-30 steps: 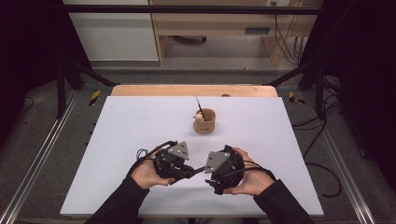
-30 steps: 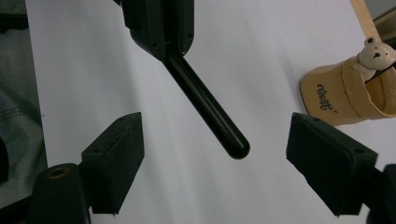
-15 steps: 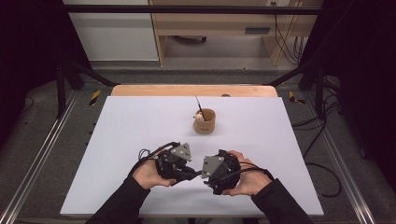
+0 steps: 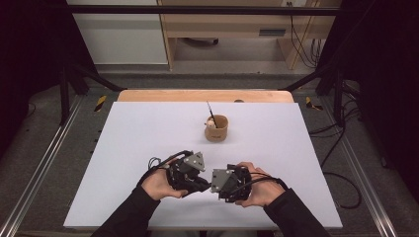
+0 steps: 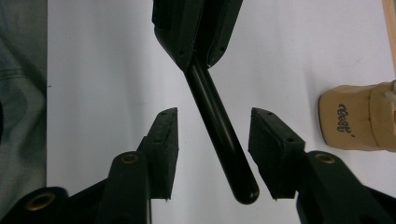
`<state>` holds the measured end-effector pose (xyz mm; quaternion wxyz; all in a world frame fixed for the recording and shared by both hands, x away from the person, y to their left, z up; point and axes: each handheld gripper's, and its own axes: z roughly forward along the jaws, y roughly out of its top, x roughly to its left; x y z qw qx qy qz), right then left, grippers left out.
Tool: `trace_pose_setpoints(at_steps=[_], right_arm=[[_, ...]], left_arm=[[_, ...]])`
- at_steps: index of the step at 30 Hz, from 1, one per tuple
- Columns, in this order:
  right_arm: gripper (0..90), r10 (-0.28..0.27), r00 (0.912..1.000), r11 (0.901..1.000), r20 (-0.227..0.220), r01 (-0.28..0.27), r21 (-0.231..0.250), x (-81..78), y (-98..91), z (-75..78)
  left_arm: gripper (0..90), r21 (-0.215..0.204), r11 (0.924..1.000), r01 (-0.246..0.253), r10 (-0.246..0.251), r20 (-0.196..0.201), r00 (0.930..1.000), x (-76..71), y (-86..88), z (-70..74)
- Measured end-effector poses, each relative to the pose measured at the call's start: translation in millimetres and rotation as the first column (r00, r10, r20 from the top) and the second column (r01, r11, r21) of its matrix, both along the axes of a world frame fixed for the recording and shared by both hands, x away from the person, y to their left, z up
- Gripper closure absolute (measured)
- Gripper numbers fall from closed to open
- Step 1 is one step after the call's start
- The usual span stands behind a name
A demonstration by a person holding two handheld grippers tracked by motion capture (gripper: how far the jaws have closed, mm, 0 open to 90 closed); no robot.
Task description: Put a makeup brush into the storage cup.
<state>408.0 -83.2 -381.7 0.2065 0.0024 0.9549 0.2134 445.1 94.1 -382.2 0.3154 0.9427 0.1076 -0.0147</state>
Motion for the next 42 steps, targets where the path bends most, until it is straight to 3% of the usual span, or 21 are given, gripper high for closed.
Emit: trace_pose_setpoints(at_steps=[8,11,21,22,24,30,42], right_arm=[[65.2,0.032,0.9995,0.9995,0.004,-0.032,-0.003,-0.7,1.8,-1.6],[69.7,0.036,0.9993,0.9993,0.006,-0.036,0.002,-1.4,2.7,-2.2],[72.8,0.089,0.9958,0.9959,0.022,-0.089,-0.018,-2.4,1.9,-2.7],[73.0,0.088,0.9959,0.996,0.02,-0.087,-0.018,-2.6,1.8,-2.6],[73.6,0.098,0.995,0.995,0.02,-0.097,-0.021,-2.4,1.7,-2.4],[74.8,0.113,0.9934,0.9929,0.017,-0.112,-0.04,-2.1,1.8,-1.7],[78.7,0.128,0.9917,0.9912,-0.008,-0.128,-0.033,-1.9,1.9,-2.3]], left_arm=[[78.8,0.008,0.9998,0.02,-0.02,-0.004,0.9998,-0.7,-0.1,1.5],[78.8,-0.008,0.9998,0.018,-0.018,-0.012,0.9998,-2.0,-1.3,0.2],[78.8,-0.014,0.9996,0.026,-0.026,-0.019,0.9995,-2.8,-1.2,-0.3],[78.8,0.002,0.9995,0.032,-0.032,-0.009,0.9994,-2.2,-0.6,0.6],[78.8,-0.015,0.9993,0.035,-0.035,-0.016,0.9992,-2.1,-0.4,-0.1],[78.7,-0.014,0.999,0.042,-0.042,-0.013,0.999,-2.3,0.0,-0.1],[76.7,-0.022,0.999,0.04,-0.04,-0.005,0.9992,-0.8,2.9,0.1]])
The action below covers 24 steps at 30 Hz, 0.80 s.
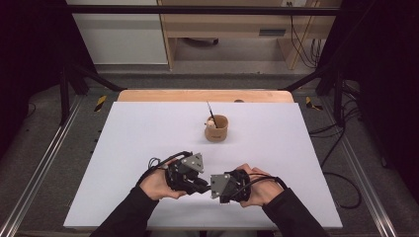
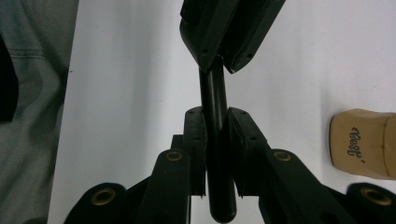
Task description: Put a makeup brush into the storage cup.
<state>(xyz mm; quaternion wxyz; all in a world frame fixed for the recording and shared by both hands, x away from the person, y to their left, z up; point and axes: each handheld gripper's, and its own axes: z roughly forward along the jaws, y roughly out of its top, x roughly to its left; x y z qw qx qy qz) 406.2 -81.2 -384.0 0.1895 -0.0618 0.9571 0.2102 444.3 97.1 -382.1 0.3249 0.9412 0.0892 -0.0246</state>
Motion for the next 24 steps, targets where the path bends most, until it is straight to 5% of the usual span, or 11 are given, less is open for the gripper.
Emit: trace_pose_setpoints(at_steps=[10,17,24], right_arm=[[79.6,-0.014,0.9997,0.9998,-0.022,0.014,0.013,0.9,0.5,-1.6],[79.6,-0.05,0.9983,0.9986,-0.03,0.05,0.017,6.0,-3.1,-6.5],[79.5,-0.106,0.9935,0.9934,-0.041,0.108,0.04,11.6,-13.7,-6.0]], left_arm=[[73.5,-0.009,0.9998,-0.016,0.016,0.012,0.9998,1.5,3.9,1.5],[56.5,-0.035,0.9968,-0.071,0.073,0.054,0.9958,3.4,12.0,4.9],[36.6,-0.094,0.9845,-0.148,0.158,0.112,0.9811,7.0,24.9,10.2]])
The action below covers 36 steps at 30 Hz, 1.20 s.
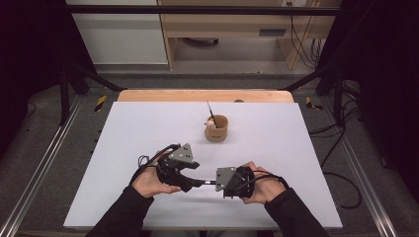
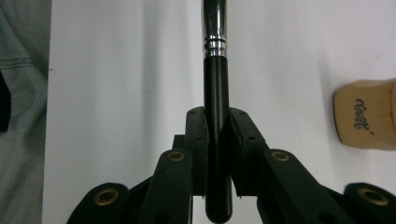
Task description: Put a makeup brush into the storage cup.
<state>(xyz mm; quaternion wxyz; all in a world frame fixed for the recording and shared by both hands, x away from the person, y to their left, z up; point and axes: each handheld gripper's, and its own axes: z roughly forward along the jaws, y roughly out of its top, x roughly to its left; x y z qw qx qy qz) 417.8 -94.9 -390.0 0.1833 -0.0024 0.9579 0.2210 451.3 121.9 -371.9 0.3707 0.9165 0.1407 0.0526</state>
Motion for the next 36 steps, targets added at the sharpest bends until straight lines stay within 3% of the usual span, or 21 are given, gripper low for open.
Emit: trace_pose_setpoints(at_steps=[8,10,17,24,29,36], right_arm=[[79.6,-0.066,0.9978,0.9965,-0.013,0.066,0.052,2.9,-13.5,1.9],[79.5,-0.078,0.9968,0.995,-0.021,0.079,0.061,2.9,-15.8,0.7],[79.5,-0.108,0.9938,0.99,-0.026,0.11,0.089,5.0,-29.0,-3.9],[79.5,-0.153,0.9876,0.9775,-0.037,0.156,0.141,2.9,-40.2,-7.3],[79.5,-0.171,0.9845,0.9706,-0.039,0.175,0.165,2.8,-47.2,-10.5],[79.5,-0.208,0.9765,0.9531,-0.055,0.215,0.213,2.8,-56.5,-17.2]], left_arm=[[23.3,-0.058,0.9941,-0.092,0.093,0.015,0.9955,-0.3,14.9,-1.7],[22.2,-0.089,0.9891,-0.118,0.119,0.008,0.9929,-1.1,18.6,-4.3],[18.4,-0.124,0.9799,-0.157,0.159,0.01,0.9872,-2.9,29.1,-9.7],[14.1,-0.205,0.9527,-0.224,0.23,0.003,0.9732,-4.1,43.0,-13.2],[13.1,-0.231,0.9398,-0.252,0.258,-0.001,0.966,-5.3,50.7,-19.3],[12.7,-0.26,0.9248,-0.278,0.285,-0.011,0.9585,-10.0,56.4,-27.3]])
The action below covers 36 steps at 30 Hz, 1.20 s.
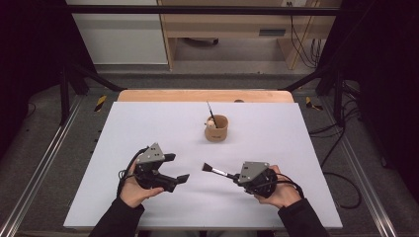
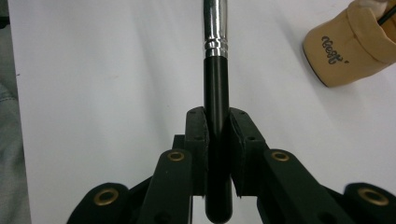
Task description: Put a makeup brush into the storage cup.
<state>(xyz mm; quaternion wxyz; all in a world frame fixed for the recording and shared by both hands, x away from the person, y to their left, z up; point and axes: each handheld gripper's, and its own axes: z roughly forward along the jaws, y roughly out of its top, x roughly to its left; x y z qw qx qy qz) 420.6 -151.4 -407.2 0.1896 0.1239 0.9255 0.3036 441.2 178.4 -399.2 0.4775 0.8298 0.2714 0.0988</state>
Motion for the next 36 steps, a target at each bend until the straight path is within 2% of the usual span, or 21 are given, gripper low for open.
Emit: trace_pose_setpoints(at_steps=[11,15,22,27,29,36], right_arm=[[79.5,-0.059,0.9982,0.9928,-0.001,0.059,0.104,-4.8,-9.8,-8.1],[79.5,-0.079,0.9969,0.9861,0.002,0.078,0.147,-4.9,-10.8,-10.0],[79.5,-0.115,0.9933,0.9753,-0.004,0.114,0.189,-4.6,-11.5,-14.1],[79.5,-0.14,0.99,0.961,-0.016,0.14,0.238,-4.5,-13.8,-16.1],[79.5,-0.143,0.9897,0.9577,-0.005,0.14,0.251,-5.2,-14.0,-15.9],[79.4,-0.151,0.9883,0.9482,-0.017,0.15,0.28,-4.3,-11.3,-18.0]], left_arm=[[12.6,-0.054,0.997,-0.055,0.055,0.003,0.9985,-3.7,6.5,-7.6],[12.9,-0.071,0.9955,-0.064,0.064,0.001,0.998,-5.3,6.2,-9.3],[12.9,-0.096,0.992,-0.082,0.083,0.005,0.9966,-7.2,4.4,-11.7],[12.8,-0.124,0.9875,-0.097,0.098,0.005,0.9951,-7.5,2.7,-14.9],[12.9,-0.134,0.9863,-0.096,0.096,0.0,0.9953,-6.8,1.6,-16.2],[12.9,-0.16,0.9814,-0.106,0.107,-0.003,0.9943,-6.1,-2.3,-19.3]])
